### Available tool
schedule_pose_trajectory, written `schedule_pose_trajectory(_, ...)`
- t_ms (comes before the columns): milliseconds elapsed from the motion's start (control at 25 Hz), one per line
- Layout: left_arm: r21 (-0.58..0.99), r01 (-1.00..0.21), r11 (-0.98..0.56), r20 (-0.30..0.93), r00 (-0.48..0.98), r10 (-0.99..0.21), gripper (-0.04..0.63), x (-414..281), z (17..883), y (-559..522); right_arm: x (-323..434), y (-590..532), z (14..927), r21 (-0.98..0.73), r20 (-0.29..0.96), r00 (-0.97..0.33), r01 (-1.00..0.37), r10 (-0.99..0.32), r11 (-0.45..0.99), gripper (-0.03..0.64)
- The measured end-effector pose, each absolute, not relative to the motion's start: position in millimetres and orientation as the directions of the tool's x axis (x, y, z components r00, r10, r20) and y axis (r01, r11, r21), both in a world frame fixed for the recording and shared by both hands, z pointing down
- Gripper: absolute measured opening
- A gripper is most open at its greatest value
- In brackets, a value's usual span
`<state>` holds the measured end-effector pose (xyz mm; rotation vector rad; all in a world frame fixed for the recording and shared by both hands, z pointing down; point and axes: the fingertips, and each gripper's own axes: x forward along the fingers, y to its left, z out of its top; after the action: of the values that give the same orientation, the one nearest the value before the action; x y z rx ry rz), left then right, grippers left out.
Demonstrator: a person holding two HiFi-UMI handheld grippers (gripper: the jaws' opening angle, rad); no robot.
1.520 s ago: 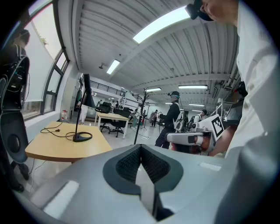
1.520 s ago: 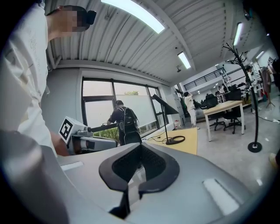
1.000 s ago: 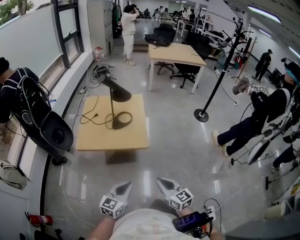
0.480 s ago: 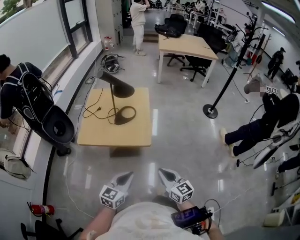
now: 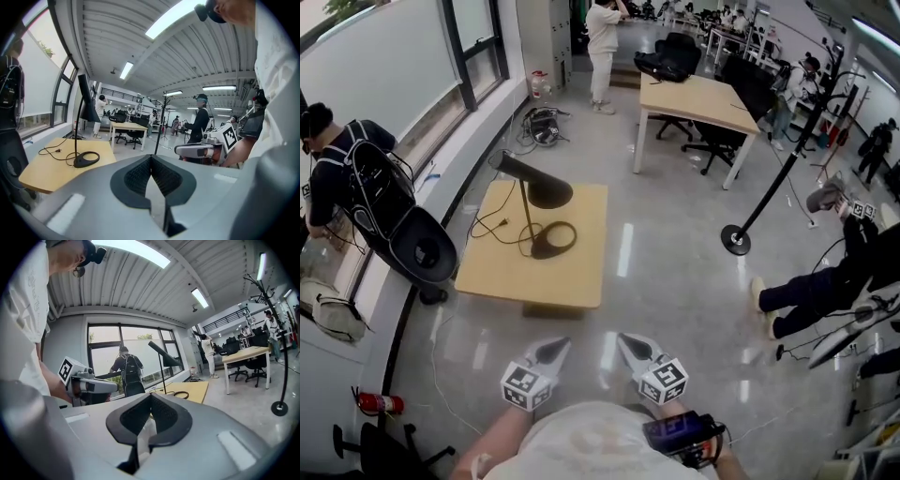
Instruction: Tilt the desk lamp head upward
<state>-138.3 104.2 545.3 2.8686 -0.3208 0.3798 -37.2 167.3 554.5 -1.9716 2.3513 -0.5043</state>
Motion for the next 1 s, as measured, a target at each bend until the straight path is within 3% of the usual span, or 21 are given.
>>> schedule_pose_trajectory(560, 0.166, -0.292, -0.942, 0.277, 0.931, -0.240, 0.002, -57.0, 548.1, 106.6, 33.7, 162.4, 563.2, -0.252, 0.161, -0.282, -0.938, -0.946, 0.237, 0.012)
schedule_pose_trajectory(1000, 0.172, -0.354, -0.919, 0.311, 0.905, -0.290, 0.002, -42.4, 559.3, 83.2, 53.7, 133.0, 577.8, -0.282, 0.172, -0.337, -0.917, -0.926, 0.281, 0.012)
